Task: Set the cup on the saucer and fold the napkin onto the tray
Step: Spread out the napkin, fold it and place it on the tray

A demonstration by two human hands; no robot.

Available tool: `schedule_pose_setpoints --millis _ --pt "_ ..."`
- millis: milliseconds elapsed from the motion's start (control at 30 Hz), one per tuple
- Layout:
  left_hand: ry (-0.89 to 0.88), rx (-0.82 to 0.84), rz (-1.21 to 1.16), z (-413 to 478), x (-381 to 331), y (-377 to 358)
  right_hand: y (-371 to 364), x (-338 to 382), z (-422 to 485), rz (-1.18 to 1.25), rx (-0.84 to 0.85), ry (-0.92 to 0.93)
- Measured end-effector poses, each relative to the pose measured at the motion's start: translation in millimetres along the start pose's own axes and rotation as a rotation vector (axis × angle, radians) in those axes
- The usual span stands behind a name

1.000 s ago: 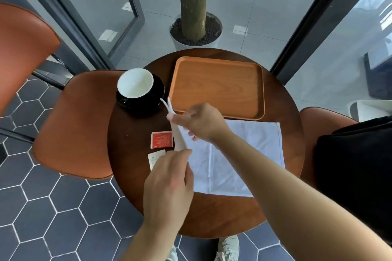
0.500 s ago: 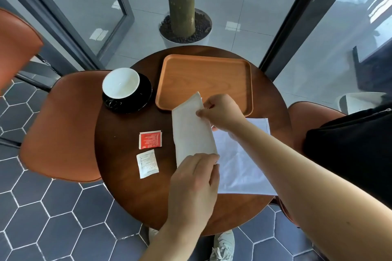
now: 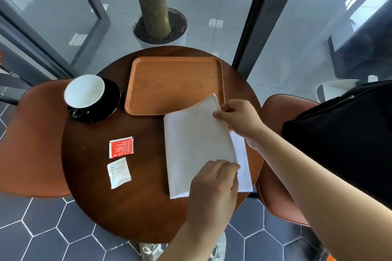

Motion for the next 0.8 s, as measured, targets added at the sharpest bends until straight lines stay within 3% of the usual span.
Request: schedule_pose_setpoints --millis 467,700,800 --pt "-0.083 0.129 0.026 -7 -17 -60 31 -85 -24 -0.012 -0.194 -0.162" --pt "-0.039 0.165 0.026 2 2 -57 30 -88 -28 -0.362 -0.142 -0.105" --pt "0.007 0.104 0.183 23 42 -45 29 -85 -39 -0.474 -0.169 -0.014"
Point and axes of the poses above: each hand's wrist, its own z-axis towards the middle knuckle, its own y-axis out of the back of the hand, x = y × z, the point moved 7 cm from there along z, towards the middle knuckle, and after that the axes turned 9 degrees about y, right-handed, at the moved point
